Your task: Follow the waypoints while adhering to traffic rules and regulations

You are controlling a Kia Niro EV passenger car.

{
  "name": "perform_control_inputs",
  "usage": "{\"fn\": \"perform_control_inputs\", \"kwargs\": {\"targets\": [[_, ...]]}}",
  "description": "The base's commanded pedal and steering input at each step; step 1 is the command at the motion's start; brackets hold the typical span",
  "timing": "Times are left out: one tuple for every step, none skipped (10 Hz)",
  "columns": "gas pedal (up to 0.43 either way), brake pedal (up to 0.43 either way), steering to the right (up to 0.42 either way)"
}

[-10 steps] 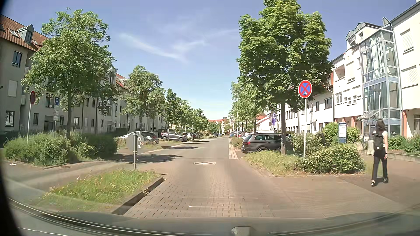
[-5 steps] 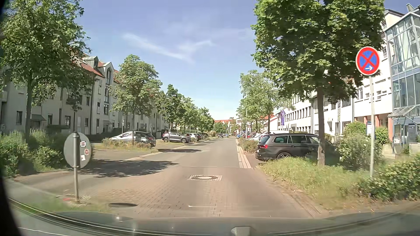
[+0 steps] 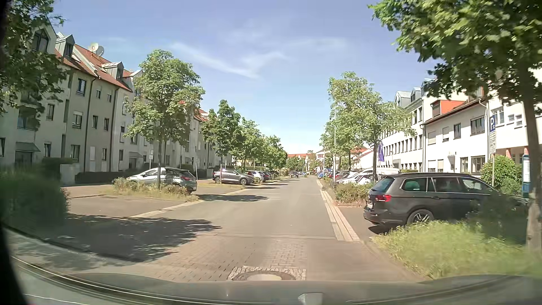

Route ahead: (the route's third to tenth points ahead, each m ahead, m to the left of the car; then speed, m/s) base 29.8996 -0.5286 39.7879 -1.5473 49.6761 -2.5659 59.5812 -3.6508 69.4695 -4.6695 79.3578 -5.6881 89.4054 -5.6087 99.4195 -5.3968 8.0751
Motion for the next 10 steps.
{"fn": "perform_control_inputs", "kwargs": {"targets": [[0.059, 0.03, 0.002], [0.059, 0.03, 0.008], [0.059, 0.03, 0.01], [0.059, 0.03, 0.011], [0.059, 0.03, 0.017], [0.059, 0.03, 0.023], [0.059, 0.03, 0.027], [0.059, 0.024, 0.033], [0.067, 0.03, 0.038], [0.067, 0.03, 0.04]]}}
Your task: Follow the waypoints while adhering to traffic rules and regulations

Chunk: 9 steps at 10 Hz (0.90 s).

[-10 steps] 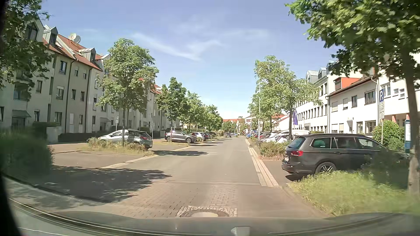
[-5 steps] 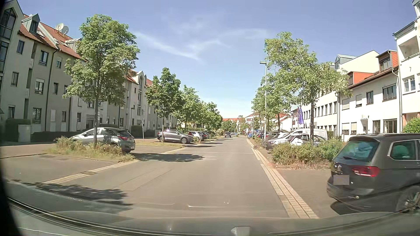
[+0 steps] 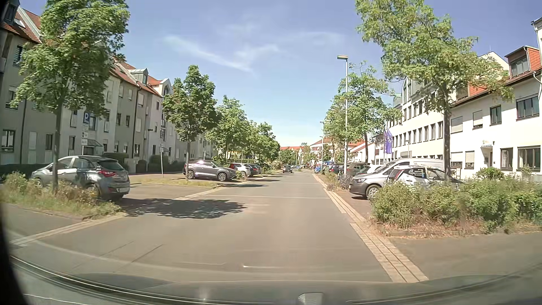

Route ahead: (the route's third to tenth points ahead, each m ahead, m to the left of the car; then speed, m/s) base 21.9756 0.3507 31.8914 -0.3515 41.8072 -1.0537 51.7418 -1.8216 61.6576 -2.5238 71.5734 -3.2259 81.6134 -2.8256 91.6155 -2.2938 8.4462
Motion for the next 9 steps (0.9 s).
{"fn": "perform_control_inputs", "kwargs": {"targets": [[0.059, 0.03, 0.041], [0.059, 0.03, 0.039], [0.059, 0.03, 0.036], [0.059, 0.03, 0.029], [0.059, 0.03, 0.015], [0.059, 0.03, 0.004], [0.059, 0.03, -0.001], [0.059, 0.03, 0.0], [0.059, 0.03, 0.003]]}}
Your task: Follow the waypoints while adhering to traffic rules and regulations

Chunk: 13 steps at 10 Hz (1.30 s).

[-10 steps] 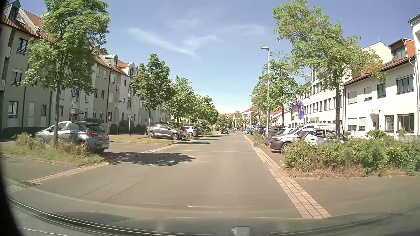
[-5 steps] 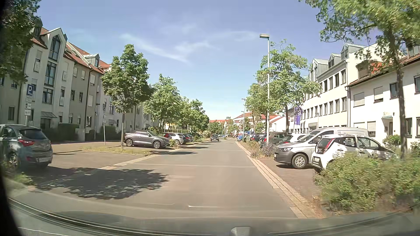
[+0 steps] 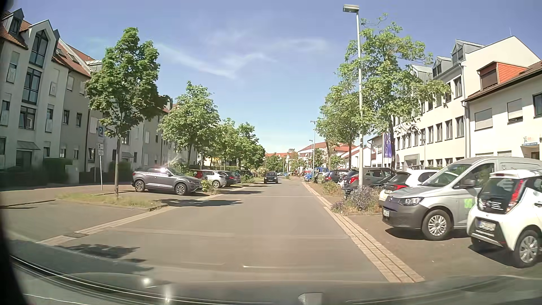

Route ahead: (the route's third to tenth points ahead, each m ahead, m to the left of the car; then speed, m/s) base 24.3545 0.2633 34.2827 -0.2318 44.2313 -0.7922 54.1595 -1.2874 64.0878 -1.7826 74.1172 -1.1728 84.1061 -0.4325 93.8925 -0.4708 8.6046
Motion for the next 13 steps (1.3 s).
{"fn": "perform_control_inputs", "kwargs": {"targets": [[0.059, 0.03, 0.003], [0.059, 0.03, 0.004], [0.059, 0.03, 0.003], [0.059, 0.03, 0.004], [0.059, 0.03, 0.004], [0.059, 0.03, 0.004], [0.059, 0.03, 0.004], [0.059, 0.03, 0.004], [0.059, 0.03, 0.005], [0.059, 0.03, 0.005], [0.059, 0.03, 0.005], [0.047, 0.03, 0.005], [0.047, 0.03, 0.005]]}}
